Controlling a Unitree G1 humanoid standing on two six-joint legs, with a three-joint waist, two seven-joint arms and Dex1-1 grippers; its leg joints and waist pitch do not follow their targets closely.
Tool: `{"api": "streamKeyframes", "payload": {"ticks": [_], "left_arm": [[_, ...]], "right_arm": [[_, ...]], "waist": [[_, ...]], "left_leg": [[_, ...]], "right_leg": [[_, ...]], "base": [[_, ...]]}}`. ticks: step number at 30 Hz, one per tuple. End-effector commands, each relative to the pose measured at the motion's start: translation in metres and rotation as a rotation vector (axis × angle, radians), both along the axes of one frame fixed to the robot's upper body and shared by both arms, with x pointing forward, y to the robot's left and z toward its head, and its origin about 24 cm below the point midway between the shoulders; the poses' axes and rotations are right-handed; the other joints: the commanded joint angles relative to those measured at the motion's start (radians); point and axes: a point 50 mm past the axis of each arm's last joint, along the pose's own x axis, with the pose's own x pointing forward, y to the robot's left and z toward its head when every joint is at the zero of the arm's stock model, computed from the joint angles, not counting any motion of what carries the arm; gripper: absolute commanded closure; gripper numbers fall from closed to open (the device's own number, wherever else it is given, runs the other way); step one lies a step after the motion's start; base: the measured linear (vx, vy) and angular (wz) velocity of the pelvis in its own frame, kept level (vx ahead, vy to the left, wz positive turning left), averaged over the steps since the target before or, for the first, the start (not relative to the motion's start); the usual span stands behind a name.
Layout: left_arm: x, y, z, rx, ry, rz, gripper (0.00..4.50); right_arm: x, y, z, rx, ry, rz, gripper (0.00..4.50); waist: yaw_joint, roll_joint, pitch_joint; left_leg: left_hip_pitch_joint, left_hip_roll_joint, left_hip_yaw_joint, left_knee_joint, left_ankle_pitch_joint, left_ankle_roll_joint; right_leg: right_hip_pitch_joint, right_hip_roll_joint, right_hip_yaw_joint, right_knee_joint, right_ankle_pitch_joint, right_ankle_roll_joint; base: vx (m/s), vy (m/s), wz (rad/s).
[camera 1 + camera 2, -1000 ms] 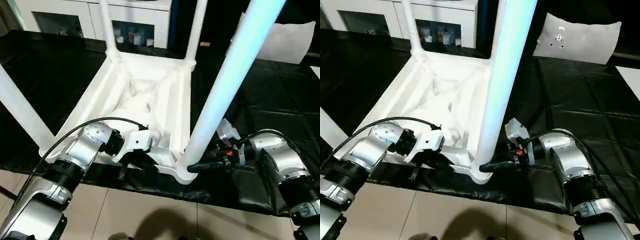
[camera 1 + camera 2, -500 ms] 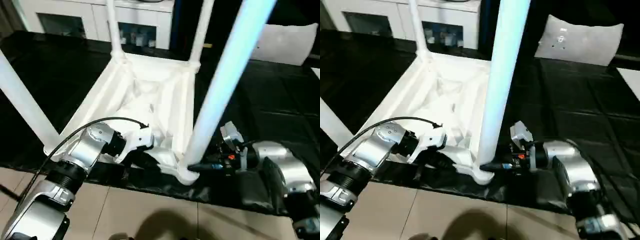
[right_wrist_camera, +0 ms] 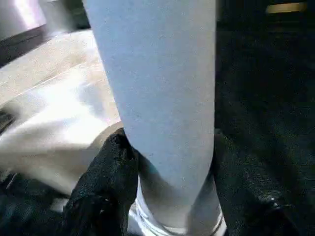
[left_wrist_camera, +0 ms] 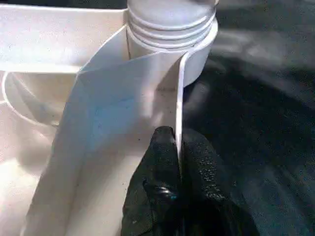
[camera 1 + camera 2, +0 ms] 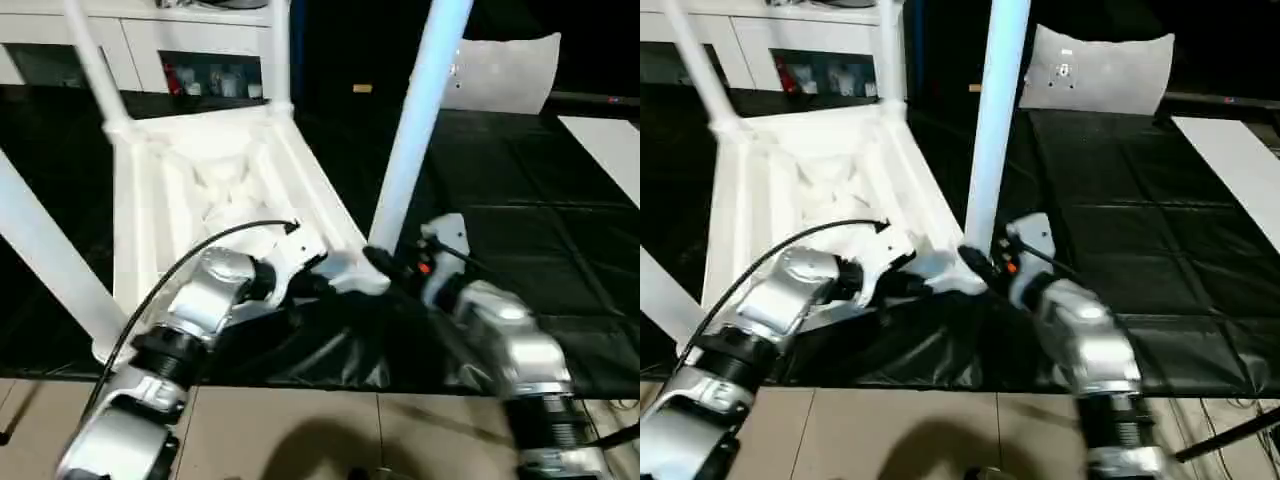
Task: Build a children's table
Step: Rotate leg to tighten
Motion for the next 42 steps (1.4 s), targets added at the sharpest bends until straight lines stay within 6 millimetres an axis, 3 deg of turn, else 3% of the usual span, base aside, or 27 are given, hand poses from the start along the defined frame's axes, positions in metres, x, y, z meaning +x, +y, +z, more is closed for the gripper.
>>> {"api": "streamKeyframes", "payload": {"ticks": [1, 2, 6, 11, 14, 17, 19, 20, 25, 27, 35, 36, 42], "left_arm": [[-0.004, -0.033, 0.016, -0.070, -0.069, -0.084, 4.50], [-0.004, -0.034, 0.016, -0.066, -0.074, -0.081, 4.50], [-0.007, -0.034, 0.014, -0.064, -0.064, -0.090, 4.50], [-0.007, -0.027, 0.011, -0.052, -0.060, -0.100, 4.50], [-0.009, -0.016, 0.007, -0.040, -0.043, -0.147, 4.50], [-0.010, -0.011, 0.004, -0.031, -0.031, -0.163, 4.50], [-0.011, -0.004, 0.002, -0.015, -0.018, -0.180, 4.50], [-0.014, 0.005, -0.001, -0.002, -0.001, -0.236, 4.50], [-0.022, 0.016, -0.003, 0.022, 0.031, -0.377, 4.50], [-0.027, 0.019, -0.003, 0.028, 0.049, -0.452, 4.50], [-0.040, 0.031, -0.003, 0.107, 0.084, -0.701, 4.50], [-0.040, 0.032, -0.003, 0.113, 0.087, -0.711, 4.50], [-0.039, 0.033, -0.002, 0.134, 0.088, -0.754, 4.50]], "right_arm": [[-0.008, 0.035, -0.009, 0.031, 0.067, 0.133, 2.54], [-0.009, 0.035, -0.009, 0.033, 0.068, 0.127, 1.99], [-0.009, 0.022, -0.008, 0.044, 0.054, 0.070, 1.67], [-0.010, 0.005, -0.010, -0.011, 0.019, 0.054, 1.27], [-0.011, -0.018, -0.004, -0.067, -0.049, 0.129, 0.99], [-0.013, -0.025, 0.000, -0.083, -0.077, 0.179, 0.70], [-0.013, -0.036, 0.003, -0.123, -0.083, 0.237, 0.70], [-0.015, -0.052, 0.009, -0.203, -0.101, 0.345, 0.70], [-0.019, -0.068, 0.019, -0.220, -0.090, 0.556, 0.70], [-0.020, -0.073, 0.022, -0.230, -0.080, 0.648, 0.70], [-0.025, -0.073, 0.023, -0.240, 0.022, 0.969, 0.95], [-0.026, -0.072, 0.023, -0.232, 0.035, 1.010, 1.06], [-0.029, -0.065, 0.020, -0.204, 0.064, 1.120, 1.55]], "waist": [[0.012, 0.007, -0.059], [0.011, 0.004, -0.058], [0.019, 0.005, -0.064], [0.030, 0.007, -0.064], [0.035, 0.006, -0.065], [0.037, 0.004, -0.067], [0.039, 0.003, -0.067], [0.042, 0.004, -0.067], [0.050, -0.004, -0.065], [0.053, -0.003, -0.064], [0.080, 0.002, -0.068], [0.084, -0.004, -0.066], [0.091, -0.004, -0.067]], "left_leg": [[0.004, 0.065, -0.041, -0.080, -0.214, 0.030], [0.000, 0.065, -0.037, -0.079, -0.188, 0.042], [-0.005, 0.063, -0.031, -0.073, -0.111, 0.076], [-0.002, 0.065, -0.028, -0.073, -0.103, 0.081], [-0.003, 0.064, -0.028, -0.072, -0.098, 0.088], [-0.004, 0.064, -0.027, -0.070, -0.092, 0.101], [-0.002, 0.064, -0.026, -0.068, -0.088, 0.110], [-0.005, 0.062, -0.026, -0.066, -0.082, 0.117], [-0.003, 0.064, -0.025, -0.065, -0.102, 0.136], [-0.002, 0.067, -0.025, -0.065, -0.102, 0.133], [0.006, 0.076, -0.021, -0.060, -0.076, 0.140], [0.004, 0.076, -0.021, -0.061, -0.077, 0.137], [0.004, 0.076, -0.022, -0.062, -0.086, 0.116]], "right_leg": [[0.041, -0.084, 0.068, -0.089, -0.440, -0.121], [0.043, -0.080, 0.071, -0.081, -0.363, -0.145], [0.056, -0.082, 0.073, -0.064, -0.230, -0.196], [0.056, -0.081, 0.073, -0.063, -0.229, -0.202], [0.060, -0.080, 0.073, -0.060, -0.208, -0.205], [0.062, -0.082, 0.074, -0.057, -0.192, -0.214], [0.063, -0.080, 0.074, -0.056, -0.184, -0.217], [0.064, -0.079, 0.073, -0.054, -0.180, -0.219], [0.063, -0.082, 0.072, -0.059, -0.238, -0.213], [0.059, -0.081, 0.072, -0.061, -0.259, -0.212], [0.054, -0.079, 0.071, -0.040, -0.167, -0.256], [0.055, -0.080, 0.072, -0.039, -0.171, -0.256], [0.056, -0.084, 0.072, -0.042, -0.201, -0.243]], "base": [[0.000, 0.000, 0.00], [0.000, 0.000, 0.00], [0.000, 0.000, 0.00], [0.000, 0.000, 0.00], [0.000, 0.000, 0.00], [0.000, 0.000, 0.00], [0.000, 0.000, 0.00], [0.000, 0.000, 0.00], [0.000, 0.000, 0.00], [0.000, 0.000, 0.00], [0.000, 0.000, 0.00], [0.000, 0.000, 0.00], [0.000, 0.000, 0.00]]}}
